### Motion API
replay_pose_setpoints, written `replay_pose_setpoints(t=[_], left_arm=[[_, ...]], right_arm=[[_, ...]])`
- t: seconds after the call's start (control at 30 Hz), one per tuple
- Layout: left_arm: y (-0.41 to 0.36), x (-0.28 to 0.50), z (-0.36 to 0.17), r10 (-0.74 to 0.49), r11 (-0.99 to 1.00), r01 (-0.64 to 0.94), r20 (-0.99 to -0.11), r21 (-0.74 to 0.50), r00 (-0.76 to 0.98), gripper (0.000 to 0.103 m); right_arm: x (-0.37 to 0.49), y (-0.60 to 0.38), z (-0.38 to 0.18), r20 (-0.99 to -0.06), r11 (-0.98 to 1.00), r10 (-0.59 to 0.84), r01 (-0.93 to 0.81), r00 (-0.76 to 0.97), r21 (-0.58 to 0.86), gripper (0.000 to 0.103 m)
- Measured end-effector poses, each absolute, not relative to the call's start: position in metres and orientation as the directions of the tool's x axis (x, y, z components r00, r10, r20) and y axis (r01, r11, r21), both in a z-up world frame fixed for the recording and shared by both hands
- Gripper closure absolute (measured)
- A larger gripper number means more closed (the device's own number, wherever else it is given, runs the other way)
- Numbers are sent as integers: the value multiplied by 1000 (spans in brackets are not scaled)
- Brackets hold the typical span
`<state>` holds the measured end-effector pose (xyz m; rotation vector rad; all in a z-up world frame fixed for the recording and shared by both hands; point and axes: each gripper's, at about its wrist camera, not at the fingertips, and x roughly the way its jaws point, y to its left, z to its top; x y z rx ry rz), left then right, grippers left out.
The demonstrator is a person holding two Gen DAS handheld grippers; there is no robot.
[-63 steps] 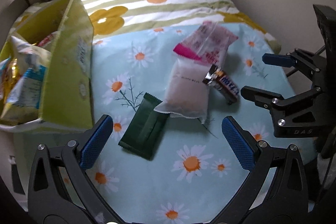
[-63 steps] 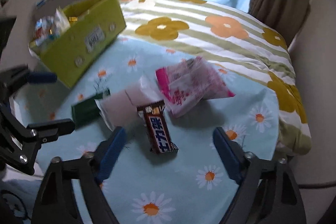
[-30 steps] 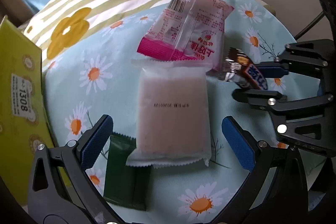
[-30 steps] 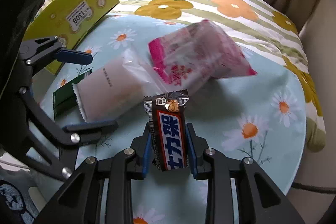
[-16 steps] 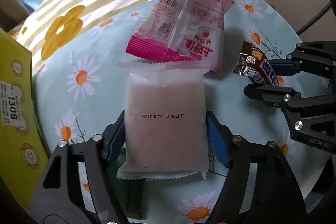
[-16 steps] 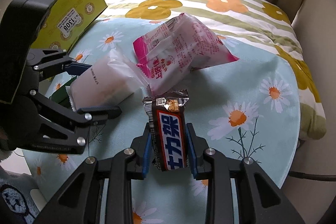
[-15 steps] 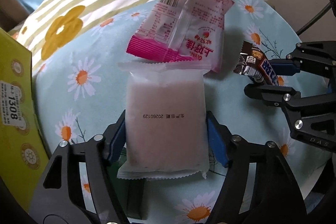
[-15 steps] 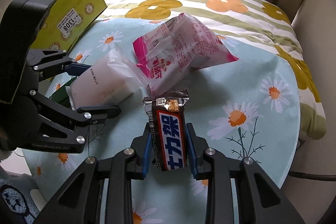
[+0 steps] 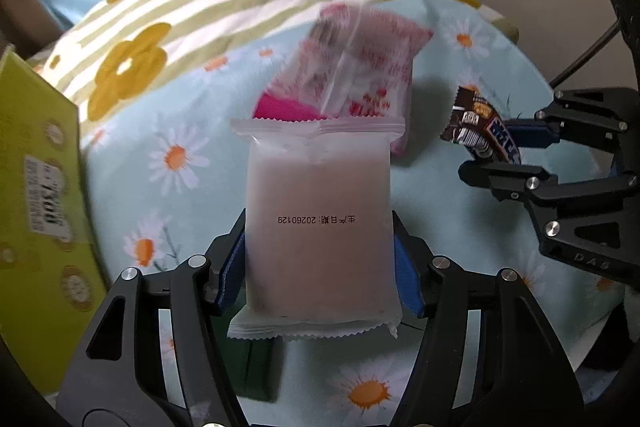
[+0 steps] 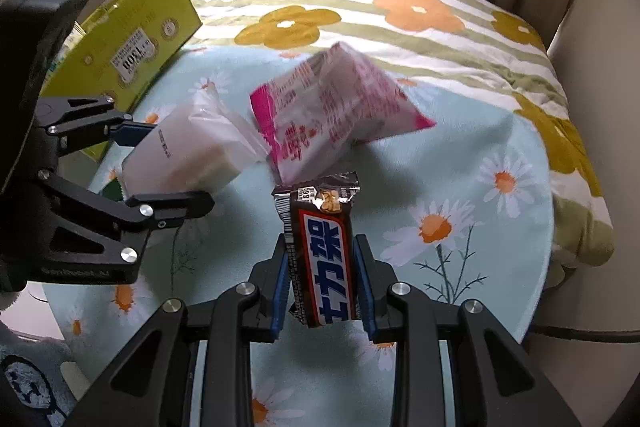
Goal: Organize snacks
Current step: 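Carry both snacks into the yellow box and open both tools to release them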
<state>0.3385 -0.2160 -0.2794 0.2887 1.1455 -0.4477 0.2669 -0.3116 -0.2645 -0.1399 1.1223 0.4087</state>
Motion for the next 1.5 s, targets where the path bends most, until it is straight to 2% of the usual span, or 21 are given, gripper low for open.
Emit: replay_pose_setpoints(t=[0.17,0.4,0.53,0.77,1.13,1.33,1.5], left_arm=[[-208,334,-236,-206,899,438,-893,-11,400,44],[-173,331,-157,-195,951,307,-828,-29,525,44],[-137,329,-118,-183,971,233,-790,-52,585,44],[-52,321,-80,-134,990,122,-742,-71,657,44],[101,320,-76,-62,998,22,-750,-63,659,44],[160,330,-110,-67,997,17,-792,-72,607,44],[178,341,-142,-90,996,52,-832,-73,547,44]], right_arm=[[265,-312,-232,-875,918,267,-382,403,105,76],[270,-294,-156,-818,897,301,-437,490,68,76],[273,-265,-113,-775,872,331,-489,538,33,76],[276,-193,-69,-721,830,392,-557,572,9,76],[287,-51,-56,-705,804,437,-594,559,27,76],[298,1,-73,-736,825,417,-562,533,60,76],[299,26,-90,-757,853,389,-515,525,81,76]])
